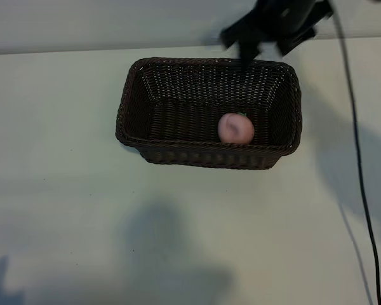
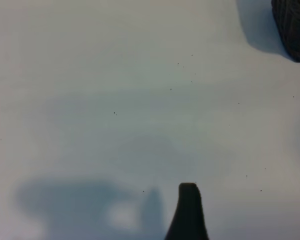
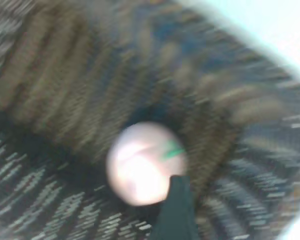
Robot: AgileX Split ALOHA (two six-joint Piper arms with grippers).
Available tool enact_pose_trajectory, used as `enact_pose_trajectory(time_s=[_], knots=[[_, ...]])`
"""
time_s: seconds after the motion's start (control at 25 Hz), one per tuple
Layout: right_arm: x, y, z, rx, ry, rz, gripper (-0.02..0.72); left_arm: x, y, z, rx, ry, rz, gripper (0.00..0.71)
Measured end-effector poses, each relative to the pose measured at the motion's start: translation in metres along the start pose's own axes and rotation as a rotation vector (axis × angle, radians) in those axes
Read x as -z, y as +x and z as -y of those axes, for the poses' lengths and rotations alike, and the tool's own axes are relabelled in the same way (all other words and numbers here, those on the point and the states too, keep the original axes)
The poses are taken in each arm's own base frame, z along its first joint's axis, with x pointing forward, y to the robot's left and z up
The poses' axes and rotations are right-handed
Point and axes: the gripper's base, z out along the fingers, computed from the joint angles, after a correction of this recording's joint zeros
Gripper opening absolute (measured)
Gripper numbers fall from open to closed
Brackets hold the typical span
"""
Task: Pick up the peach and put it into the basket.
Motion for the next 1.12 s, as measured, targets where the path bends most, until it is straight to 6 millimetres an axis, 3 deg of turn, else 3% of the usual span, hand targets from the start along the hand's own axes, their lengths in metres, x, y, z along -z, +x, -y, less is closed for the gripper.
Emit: enact_pose_trajectory(time_s=[0.2,0.44,0.6,0.8,0.96,1.12], knots=[[0.006,0.002,0.082,-0.135,0.079,0.005,0.607,0.0,0.0,0.0,0.0,0.0,0.0,0.59],[0.025,0.029,0.197,-0.372,0.177,0.017,0.598,0.0,0.0,0.0,0.0,0.0,0.0,0.59],[0.036,0.051,0.246,-0.489,0.189,0.03,0.597,0.0,0.0,0.0,0.0,0.0,0.0,0.59],[0.044,0.071,0.275,-0.579,0.145,0.052,0.597,0.0,0.0,0.0,0.0,0.0,0.0,0.59],[0.039,0.085,0.268,-0.582,0.109,0.004,0.597,0.0,0.0,0.0,0.0,0.0,0.0,0.59],[0.054,0.095,0.254,-0.574,0.087,0.008,0.597,0.0,0.0,0.0,0.0,0.0,0.0,0.59]])
